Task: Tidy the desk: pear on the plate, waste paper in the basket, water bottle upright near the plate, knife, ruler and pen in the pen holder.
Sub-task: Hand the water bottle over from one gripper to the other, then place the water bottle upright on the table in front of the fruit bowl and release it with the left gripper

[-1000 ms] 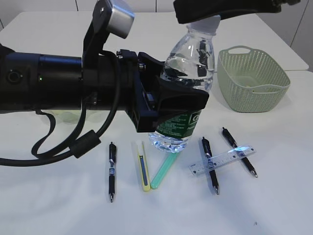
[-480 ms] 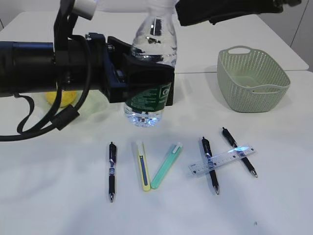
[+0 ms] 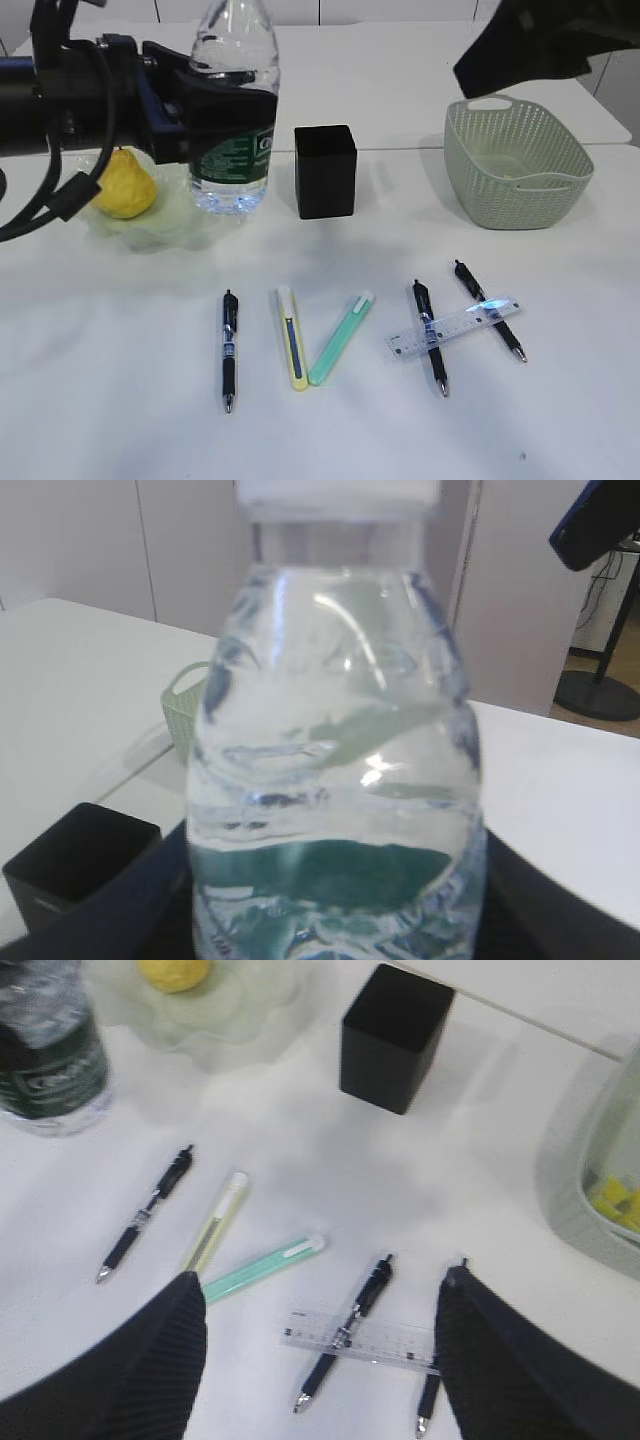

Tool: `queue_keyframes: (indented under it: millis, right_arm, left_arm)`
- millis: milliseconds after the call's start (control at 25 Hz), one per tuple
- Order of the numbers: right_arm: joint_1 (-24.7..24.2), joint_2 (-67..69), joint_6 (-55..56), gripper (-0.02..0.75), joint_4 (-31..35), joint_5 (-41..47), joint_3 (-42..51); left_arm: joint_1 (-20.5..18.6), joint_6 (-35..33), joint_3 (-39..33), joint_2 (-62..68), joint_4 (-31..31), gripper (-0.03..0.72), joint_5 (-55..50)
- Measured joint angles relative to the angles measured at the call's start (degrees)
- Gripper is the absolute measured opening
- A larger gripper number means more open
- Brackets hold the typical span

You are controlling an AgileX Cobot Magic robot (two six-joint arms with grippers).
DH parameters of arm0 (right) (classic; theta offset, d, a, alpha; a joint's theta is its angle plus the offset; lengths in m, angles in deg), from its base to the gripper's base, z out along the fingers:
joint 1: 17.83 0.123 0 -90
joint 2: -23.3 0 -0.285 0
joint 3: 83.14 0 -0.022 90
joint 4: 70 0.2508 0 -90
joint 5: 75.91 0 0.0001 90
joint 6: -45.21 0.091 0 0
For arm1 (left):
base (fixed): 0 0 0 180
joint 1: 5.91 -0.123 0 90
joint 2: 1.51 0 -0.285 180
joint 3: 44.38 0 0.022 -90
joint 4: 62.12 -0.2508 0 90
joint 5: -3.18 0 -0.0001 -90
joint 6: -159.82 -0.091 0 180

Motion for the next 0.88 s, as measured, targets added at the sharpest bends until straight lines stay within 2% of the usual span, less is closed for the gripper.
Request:
queue_keyframes:
  millis: [240,360,560,880]
  right_arm:
    - [-8.1,0.0,2.9,0.528,-3.1,0.0,0.0]
    - [-11.0,0.0,5.3,0.528,-7.2,0.0,0.0]
    - [-11.7,0.0,8.6,0.528,-14.5,1.6,0.0]
    - [-12.3,0.0,10.4,0.527,-17.5,1.7,0.0]
  left_arm:
    - [-3.8,1.2,0.0,-2.6,-2.5,0.421,0.9]
    - [-5.6,2.1,0.0,-3.2,-3.0,0.421,0.9]
    - [-8.9,4.1,0.0,-4.2,-4.8,0.421,1.2]
    - [-15.8,5.6,-2.5,-4.9,-7.6,0.421,2.7]
